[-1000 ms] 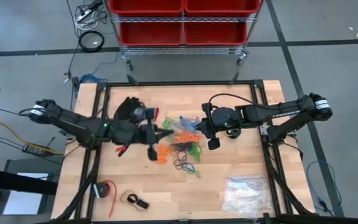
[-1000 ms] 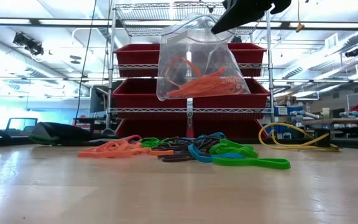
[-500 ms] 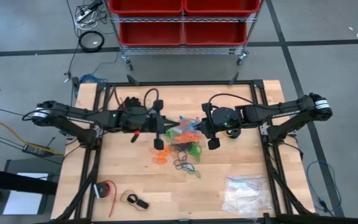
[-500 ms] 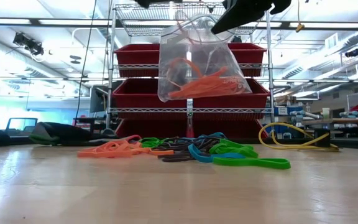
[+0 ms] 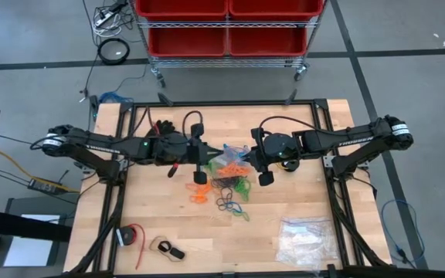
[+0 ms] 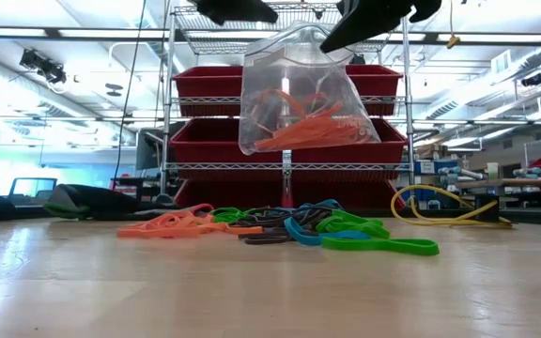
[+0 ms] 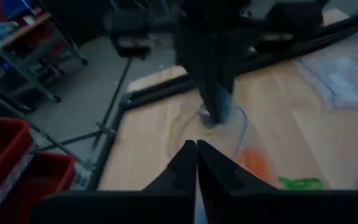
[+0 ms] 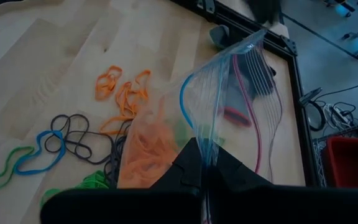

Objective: Sort rubber bands
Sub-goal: Put the orange rubber band into the transparent zip bag

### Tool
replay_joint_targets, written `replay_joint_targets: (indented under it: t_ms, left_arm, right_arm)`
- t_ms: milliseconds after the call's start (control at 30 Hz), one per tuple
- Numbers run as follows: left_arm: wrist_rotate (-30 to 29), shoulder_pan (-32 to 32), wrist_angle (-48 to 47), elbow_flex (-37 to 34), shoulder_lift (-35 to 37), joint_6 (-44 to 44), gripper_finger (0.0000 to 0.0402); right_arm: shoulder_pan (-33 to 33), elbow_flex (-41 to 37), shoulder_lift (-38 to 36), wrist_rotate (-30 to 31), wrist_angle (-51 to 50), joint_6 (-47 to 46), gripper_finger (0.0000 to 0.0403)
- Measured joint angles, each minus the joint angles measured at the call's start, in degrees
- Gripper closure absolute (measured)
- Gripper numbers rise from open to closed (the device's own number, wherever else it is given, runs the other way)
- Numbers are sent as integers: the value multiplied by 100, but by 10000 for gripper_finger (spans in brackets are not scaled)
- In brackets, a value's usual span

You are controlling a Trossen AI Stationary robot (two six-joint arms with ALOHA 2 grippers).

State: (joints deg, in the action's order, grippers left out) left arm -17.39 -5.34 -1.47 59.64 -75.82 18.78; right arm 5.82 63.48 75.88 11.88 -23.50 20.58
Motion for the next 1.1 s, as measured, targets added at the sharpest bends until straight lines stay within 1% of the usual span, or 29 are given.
replay_joint_targets:
  t_ms: [133,233,300,400,533,733,867,967,1100]
  left_arm:
    - [-196,-180,-170,4,323,7,321]
    - [-245,-245,-838,4,521,-326,280]
    - [-167,-277,-1467,4,599,-686,261]
    - [188,-340,-2315,-25,589,-1221,250]
    - [302,-489,-2474,-576,543,-1712,248]
    - [323,-597,-1532,-1912,539,-2167,248]
    - [528,-606,-377,-2913,539,-2527,248]
    - [769,-605,706,-3604,537,-2849,248]
    - [859,-604,1863,-4248,514,-3097,252]
  right_arm:
    - [-2,0,0,2,-53,-18,403]
    - [1,0,0,1,-65,-28,403]
    - [5,0,0,2,-65,-48,403]
    - [5,0,0,2,-67,-48,403]
    - [5,-2,0,4,-49,-68,403]
    - [5,-2,0,2,-6,-100,403]
    - [5,-2,0,4,-14,-142,403]
    - [5,-2,0,4,-16,-142,403]
    - [5,-2,0,2,-19,-129,403]
